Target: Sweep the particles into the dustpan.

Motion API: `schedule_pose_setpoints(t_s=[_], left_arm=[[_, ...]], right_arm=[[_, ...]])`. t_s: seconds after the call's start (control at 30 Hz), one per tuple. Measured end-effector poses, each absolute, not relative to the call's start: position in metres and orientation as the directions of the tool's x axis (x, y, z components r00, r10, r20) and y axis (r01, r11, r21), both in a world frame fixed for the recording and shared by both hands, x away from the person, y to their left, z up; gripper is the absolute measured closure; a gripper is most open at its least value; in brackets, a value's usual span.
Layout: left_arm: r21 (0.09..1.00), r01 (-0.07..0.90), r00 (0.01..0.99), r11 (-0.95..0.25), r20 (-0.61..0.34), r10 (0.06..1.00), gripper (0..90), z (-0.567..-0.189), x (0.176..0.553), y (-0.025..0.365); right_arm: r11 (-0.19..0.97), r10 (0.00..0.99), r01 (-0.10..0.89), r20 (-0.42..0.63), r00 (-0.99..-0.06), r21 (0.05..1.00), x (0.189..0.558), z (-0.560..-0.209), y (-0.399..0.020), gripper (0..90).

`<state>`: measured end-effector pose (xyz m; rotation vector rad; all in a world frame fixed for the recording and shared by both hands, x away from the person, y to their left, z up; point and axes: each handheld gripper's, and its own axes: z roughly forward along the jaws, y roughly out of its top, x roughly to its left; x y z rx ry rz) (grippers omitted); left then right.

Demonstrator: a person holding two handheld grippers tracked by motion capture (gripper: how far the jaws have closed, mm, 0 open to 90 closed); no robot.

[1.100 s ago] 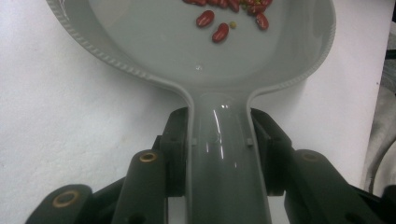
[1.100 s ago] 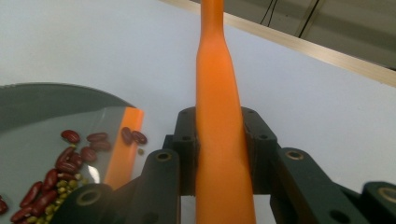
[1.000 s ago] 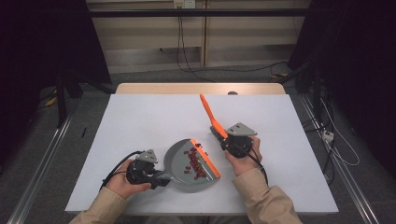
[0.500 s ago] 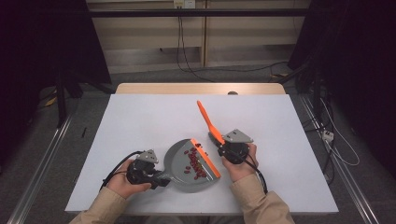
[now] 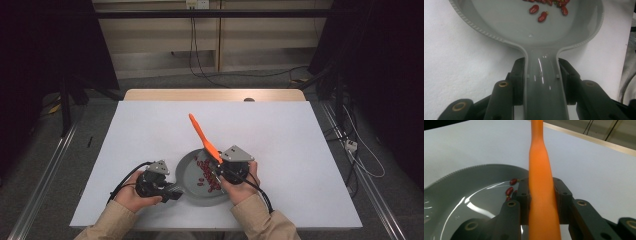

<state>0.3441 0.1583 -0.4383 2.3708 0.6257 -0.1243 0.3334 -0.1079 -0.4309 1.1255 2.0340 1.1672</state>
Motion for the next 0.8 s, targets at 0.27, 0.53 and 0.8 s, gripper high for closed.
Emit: schedule_pose_setpoints(t_s=[0.27, 0.53, 0.8], left_arm=[[0.598, 0.459, 0.882, -0.657, -0.22, 0.416, 61.7, -0.438, 0.342, 0.157], [0.609, 0.459, 0.88, -0.646, -0.215, 0.423, 62.5, -0.439, 0.342, 0.154], [0.657, 0.444, 0.876, -0.61, -0.176, 0.449, 63.3, -0.443, 0.334, 0.156]], right_arm=[[0.209, 0.847, 0.393, 0.035, -0.531, 0.895, 0.333, -0.422, -0.113, 71.3], [0.184, 0.879, 0.38, 0.022, -0.477, 0.907, 0.342, -0.41, -0.14, 71.2], [0.193, 0.885, 0.386, 0.009, -0.465, 0.902, 0.344, -0.418, -0.145, 71.2]])
